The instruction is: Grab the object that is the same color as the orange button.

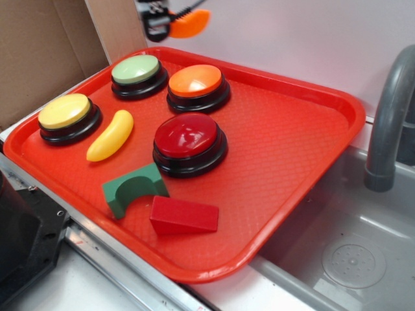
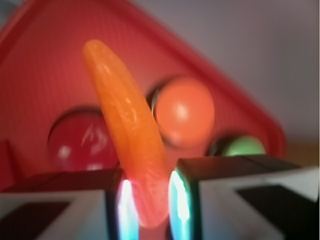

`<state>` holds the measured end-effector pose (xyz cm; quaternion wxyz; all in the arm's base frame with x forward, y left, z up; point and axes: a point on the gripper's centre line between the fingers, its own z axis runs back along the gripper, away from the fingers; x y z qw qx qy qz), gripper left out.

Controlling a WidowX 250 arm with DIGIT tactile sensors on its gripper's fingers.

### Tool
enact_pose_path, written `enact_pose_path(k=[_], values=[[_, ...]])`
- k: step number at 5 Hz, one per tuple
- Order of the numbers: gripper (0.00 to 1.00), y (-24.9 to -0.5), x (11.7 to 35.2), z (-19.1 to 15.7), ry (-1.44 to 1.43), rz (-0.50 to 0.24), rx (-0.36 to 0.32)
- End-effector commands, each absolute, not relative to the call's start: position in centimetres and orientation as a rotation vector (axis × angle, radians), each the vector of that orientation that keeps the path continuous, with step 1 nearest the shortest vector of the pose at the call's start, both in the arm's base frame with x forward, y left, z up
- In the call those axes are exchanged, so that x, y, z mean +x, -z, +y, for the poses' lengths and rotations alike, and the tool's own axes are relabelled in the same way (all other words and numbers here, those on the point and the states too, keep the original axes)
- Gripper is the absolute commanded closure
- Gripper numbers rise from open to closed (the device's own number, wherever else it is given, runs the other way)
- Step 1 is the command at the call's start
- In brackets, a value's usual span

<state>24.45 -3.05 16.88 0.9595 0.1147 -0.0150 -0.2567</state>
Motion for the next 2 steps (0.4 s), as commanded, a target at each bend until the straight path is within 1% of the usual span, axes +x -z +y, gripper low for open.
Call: enact_pose_path(k=[1, 2], values=[[1.0, -22.4, 20.9, -7.6, 0.151, -0.02, 0.249], [1.0, -23.7, 20.0, -7.9, 0.077, -0.031, 0.264]])
